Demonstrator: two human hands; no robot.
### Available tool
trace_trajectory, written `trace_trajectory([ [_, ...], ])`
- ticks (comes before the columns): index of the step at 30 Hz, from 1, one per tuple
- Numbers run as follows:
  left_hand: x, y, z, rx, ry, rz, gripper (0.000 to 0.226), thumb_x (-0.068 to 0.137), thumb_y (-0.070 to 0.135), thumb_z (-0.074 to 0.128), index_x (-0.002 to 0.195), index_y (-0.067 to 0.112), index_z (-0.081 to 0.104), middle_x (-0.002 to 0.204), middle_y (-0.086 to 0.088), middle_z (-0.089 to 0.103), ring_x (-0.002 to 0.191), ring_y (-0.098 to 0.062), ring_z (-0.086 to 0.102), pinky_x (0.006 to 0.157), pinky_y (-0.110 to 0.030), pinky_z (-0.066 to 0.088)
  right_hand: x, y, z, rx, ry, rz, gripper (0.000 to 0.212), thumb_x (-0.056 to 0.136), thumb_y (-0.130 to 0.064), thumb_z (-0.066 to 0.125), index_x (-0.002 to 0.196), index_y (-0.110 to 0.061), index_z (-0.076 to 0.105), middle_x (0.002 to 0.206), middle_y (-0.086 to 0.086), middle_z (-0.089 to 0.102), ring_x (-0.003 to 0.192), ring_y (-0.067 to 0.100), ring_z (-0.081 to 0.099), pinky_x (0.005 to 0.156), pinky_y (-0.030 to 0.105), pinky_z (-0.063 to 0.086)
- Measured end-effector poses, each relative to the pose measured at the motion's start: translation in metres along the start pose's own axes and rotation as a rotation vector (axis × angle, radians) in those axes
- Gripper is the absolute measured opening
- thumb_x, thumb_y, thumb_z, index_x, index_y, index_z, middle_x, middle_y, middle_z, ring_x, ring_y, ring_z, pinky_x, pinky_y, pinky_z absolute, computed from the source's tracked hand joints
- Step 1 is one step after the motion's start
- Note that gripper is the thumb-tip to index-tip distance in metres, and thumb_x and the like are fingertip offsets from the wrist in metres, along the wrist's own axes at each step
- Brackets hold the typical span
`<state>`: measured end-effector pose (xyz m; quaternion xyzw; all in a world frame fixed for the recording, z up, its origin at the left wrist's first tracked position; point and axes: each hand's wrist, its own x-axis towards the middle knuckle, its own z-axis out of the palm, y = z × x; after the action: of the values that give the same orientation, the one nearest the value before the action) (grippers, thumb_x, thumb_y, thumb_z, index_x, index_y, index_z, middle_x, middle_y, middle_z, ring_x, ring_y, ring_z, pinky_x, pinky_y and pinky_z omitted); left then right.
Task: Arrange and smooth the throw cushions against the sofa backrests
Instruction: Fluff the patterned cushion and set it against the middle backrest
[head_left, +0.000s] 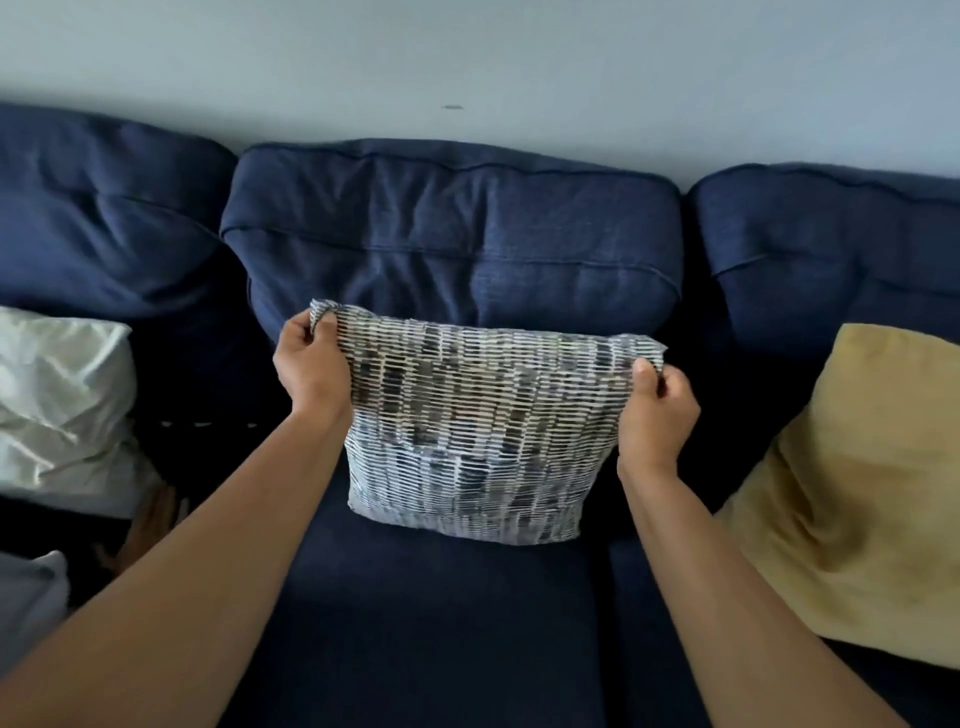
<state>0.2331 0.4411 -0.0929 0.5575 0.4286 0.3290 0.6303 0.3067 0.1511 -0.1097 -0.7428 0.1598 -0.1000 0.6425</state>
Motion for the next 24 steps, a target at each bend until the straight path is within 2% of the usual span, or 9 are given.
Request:
trace_trajectory([
  [2,-0.005,-0.005,0.000,0.090,0.071,0.006,0.020,0.101,0.026,0.057,0.118,0.019,0.064,0.105,0.006,0.065,0.100,-0.012,0.062,0.092,-0.030,0.053,-0.003,0.002,0.001,-0.072,0.004,0.056,0.021,0.099,-0.025,0.059,0.114,-0.013,0.067,0.103,-0.001,0.067,0.096,0.016,0.063,0.093,0.038,0.051],
  [4,-0.016,-0.002,0.001,0.197,0.108,0.140,0.038,0.101,0.034,0.056,0.138,0.024,0.053,0.129,0.011,0.059,0.121,-0.006,0.055,0.108,-0.030,0.044,-0.009,-0.002,0.001,-0.167,0.060,-0.005,0.041,0.098,-0.030,0.059,0.136,-0.013,0.055,0.133,0.005,0.060,0.125,0.024,0.056,0.112,0.044,0.038],
  [7,-0.042,-0.009,0.008,0.495,-0.015,0.678,0.059,0.104,0.037,0.045,0.157,0.016,0.030,0.163,-0.002,0.031,0.152,-0.018,0.024,0.126,-0.041,0.011,-0.028,-0.007,0.007,-0.328,0.085,-0.564,0.055,0.101,-0.027,0.053,0.149,-0.004,0.040,0.156,0.014,0.043,0.147,0.028,0.036,0.120,0.047,0.026],
  [9,-0.064,-0.029,0.014,0.669,-0.201,1.005,0.060,0.106,0.032,0.036,0.159,0.008,0.024,0.168,-0.010,0.018,0.156,-0.029,0.011,0.126,-0.048,0.002,-0.047,0.000,0.021,-0.489,-0.096,-0.901,0.058,0.103,-0.024,0.046,0.155,-0.003,0.031,0.163,0.015,0.030,0.153,0.027,0.023,0.124,0.045,0.017],
  [11,-0.078,-0.056,0.016,0.803,-0.386,1.172,0.058,0.106,0.028,0.032,0.159,0.005,0.022,0.167,-0.014,0.017,0.155,-0.034,0.011,0.125,-0.054,0.003,-0.061,0.017,0.038,-0.692,-0.354,-1.085,0.061,0.104,-0.023,0.042,0.159,-0.007,0.020,0.168,0.010,0.016,0.156,0.024,0.011,0.126,0.046,0.008],
  [14,-0.067,-0.089,0.012,1.080,-0.515,1.204,0.058,0.107,0.031,0.027,0.159,0.007,0.020,0.167,-0.013,0.018,0.155,-0.033,0.010,0.126,-0.051,0.000,-0.052,0.046,0.054,-1.011,-0.502,-1.172,0.065,0.105,-0.026,0.041,0.161,-0.011,0.012,0.170,0.006,0.005,0.157,0.022,0.001,0.125,0.046,-0.002],
  [19,0.002,-0.100,-0.005,1.478,-0.398,0.954,0.067,0.104,0.048,0.007,0.160,0.011,0.002,0.169,-0.007,-0.003,0.156,-0.026,-0.009,0.124,-0.055,-0.004,0.015,0.062,0.034,-1.187,-0.365,-0.933,0.063,0.107,-0.043,0.016,0.162,-0.015,0.006,0.170,0.002,0.000,0.156,0.019,-0.004,0.123,0.046,-0.012],
  [22,0.011,-0.089,-0.013,1.351,-0.286,0.895,0.067,0.106,0.044,0.013,0.162,0.008,0.006,0.169,-0.008,-0.003,0.155,-0.025,-0.012,0.124,-0.055,-0.007,0.019,0.059,0.023,-1.163,-0.263,-0.934,0.063,0.107,-0.042,0.019,0.161,-0.011,0.009,0.170,0.005,0.004,0.157,0.021,0.000,0.124,0.048,-0.008],
  [24,-0.008,-0.087,-0.011,1.191,-0.278,1.007,0.064,0.107,0.040,0.020,0.161,0.007,0.010,0.169,-0.008,-0.001,0.156,-0.027,-0.009,0.124,-0.052,-0.009,0.002,0.054,0.026,-1.069,-0.210,-0.965,0.063,0.107,-0.040,0.023,0.161,-0.010,0.009,0.170,0.007,0.004,0.157,0.022,0.002,0.124,0.048,-0.009],
])
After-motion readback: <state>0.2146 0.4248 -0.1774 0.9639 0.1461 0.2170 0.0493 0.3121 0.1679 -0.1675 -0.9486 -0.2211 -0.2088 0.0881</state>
